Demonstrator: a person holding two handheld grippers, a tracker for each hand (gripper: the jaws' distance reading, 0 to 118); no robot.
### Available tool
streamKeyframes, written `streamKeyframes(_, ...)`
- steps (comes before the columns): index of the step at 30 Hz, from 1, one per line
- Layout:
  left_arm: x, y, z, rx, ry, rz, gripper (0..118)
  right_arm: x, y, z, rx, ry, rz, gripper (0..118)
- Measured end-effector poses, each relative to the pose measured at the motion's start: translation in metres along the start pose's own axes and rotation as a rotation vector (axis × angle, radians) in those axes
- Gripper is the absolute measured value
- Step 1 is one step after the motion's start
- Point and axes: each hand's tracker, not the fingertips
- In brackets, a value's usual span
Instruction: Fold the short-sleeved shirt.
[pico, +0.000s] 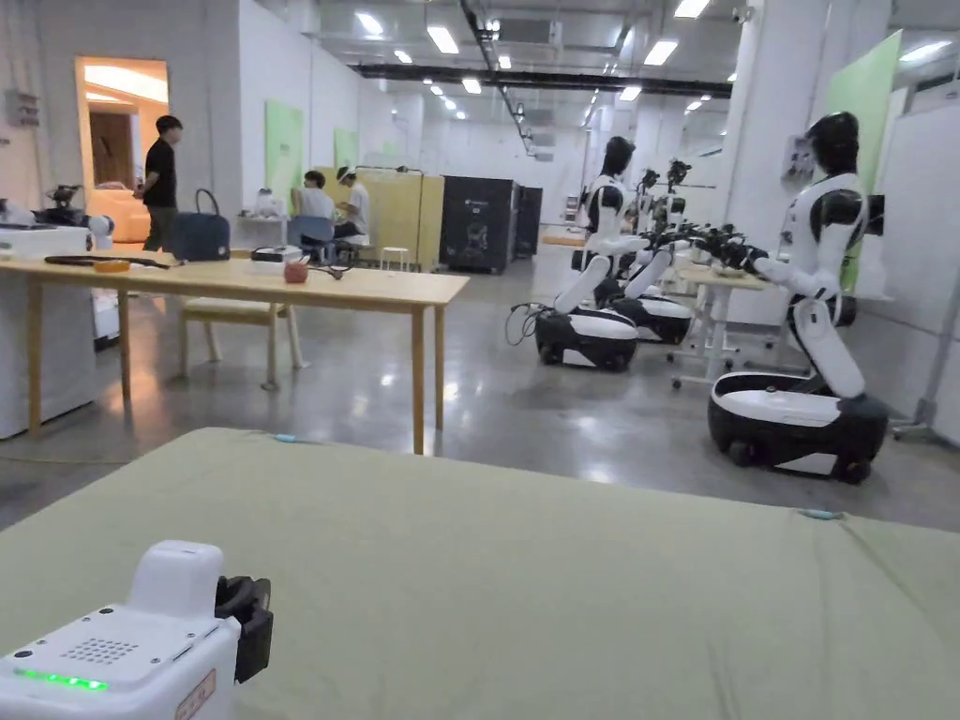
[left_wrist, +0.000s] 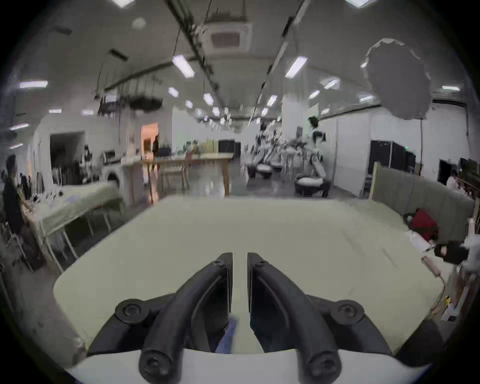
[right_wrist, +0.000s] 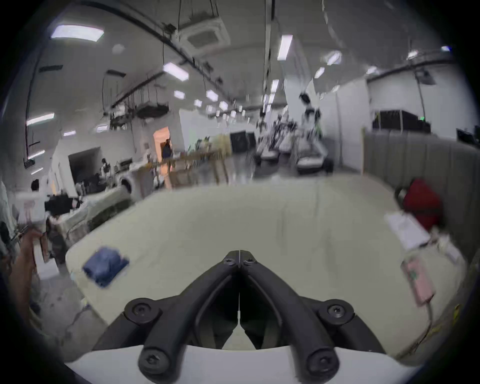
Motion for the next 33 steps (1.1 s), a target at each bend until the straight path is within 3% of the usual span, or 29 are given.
streamKeyframes(2, 0.037, 0.023, 0.003, 0.082, -0.020, -0.021, 11, 0.003, 0.042, 0.007, 0.097, 0.004, 0.026, 1)
streamKeyframes(7, 0.111, 0.074, 0.010, 0.175, 0.004, -0.103, 12, -0.003, 0.116, 0.009, 0.221, -0.079, 0.184, 1)
streamKeyframes(11, 0.132, 0.086, 0.021, 0.211, 0.026, -0.109, 12, -0.003, 0.130, 0.007, 0.192, -0.107, 0.171, 2)
streamKeyframes(15, 0.138, 0.083, 0.026, 0.208, -0.020, -0.090, 12, 0.002, 0.113, 0.006, 0.206, -0.069, 0.087, 2)
streamKeyframes(25, 0.145, 0.083, 0.026, 0.180, -0.063, -0.071, 12, -0.002, 0.106, 0.005, 0.200, -0.084, 0.108, 6)
streamKeyframes(30, 0.149, 0.083, 0.024, 0.173, -0.073, -0.080, 56, -0.001, 0.106, 0.008, 0.191, -0.081, 0.102, 23)
streamKeyframes(33, 0.150, 0.083, 0.026, 0.182, -0.078, -0.074, 64, -0.003, 0.106, 0.008, 0.186, -0.087, 0.124, 40)
